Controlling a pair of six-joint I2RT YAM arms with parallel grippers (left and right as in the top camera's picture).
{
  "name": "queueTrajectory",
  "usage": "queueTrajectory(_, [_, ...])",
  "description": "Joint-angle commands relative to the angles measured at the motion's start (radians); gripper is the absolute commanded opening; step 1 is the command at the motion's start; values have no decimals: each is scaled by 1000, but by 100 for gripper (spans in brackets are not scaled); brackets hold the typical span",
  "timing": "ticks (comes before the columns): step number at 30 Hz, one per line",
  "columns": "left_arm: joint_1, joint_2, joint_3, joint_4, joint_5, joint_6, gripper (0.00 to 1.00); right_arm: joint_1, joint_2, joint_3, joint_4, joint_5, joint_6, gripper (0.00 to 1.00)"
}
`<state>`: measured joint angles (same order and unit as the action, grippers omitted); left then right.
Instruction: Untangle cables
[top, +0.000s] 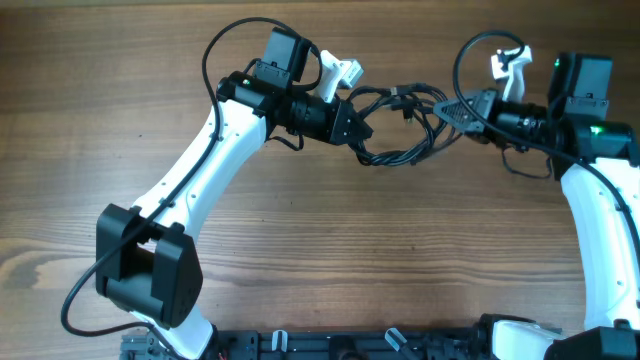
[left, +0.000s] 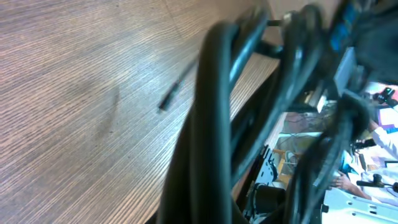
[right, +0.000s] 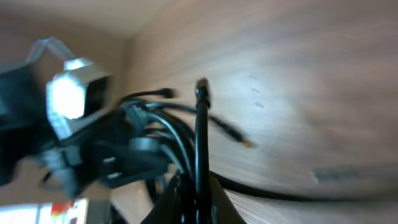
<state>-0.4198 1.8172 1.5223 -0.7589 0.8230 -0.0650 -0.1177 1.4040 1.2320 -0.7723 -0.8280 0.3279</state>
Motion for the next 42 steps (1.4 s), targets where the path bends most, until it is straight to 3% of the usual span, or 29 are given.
queueTrajectory(1, [66,18,-26,-31,-140,0,4,-78,-18,24,-41,458,68,10])
queueTrajectory(7, [72,18,-26,-4,-144,-13,4,-78,-18,24,-152,681,115,11])
queueTrajectory(9, [80,18,-26,23,-143,-47,4,-78,-18,24,-161,619,87,11])
queueTrajectory(11, [85,18,-26,47,-131,-56,4,-74,-18,24,-135,418,-74,16])
queueTrajectory(13, [84,18,-26,58,-97,-56,4,-60,-18,24,-103,175,-275,34])
queueTrajectory(15, [84,18,-26,50,-53,-55,4,-34,-18,24,-66,56,-401,51])
queueTrajectory(20, [79,18,-26,-37,-46,-39,4,42,-18,24,-7,56,-484,73])
queueTrajectory(24, [61,18,-26,-113,-45,51,4,140,-14,24,-5,72,-612,89])
queueTrajectory(29, [20,18,-26,-171,-26,140,4,271,34,24,13,235,-623,91])
queueTrajectory(35, [18,18,-26,-190,-23,158,4,279,101,24,37,237,-616,90])
queueTrajectory(39, [18,18,-26,-197,-23,166,4,280,168,24,62,238,-615,87])
queueTrajectory(42, [18,18,-26,-197,-23,166,4,280,196,24,89,237,-587,78])
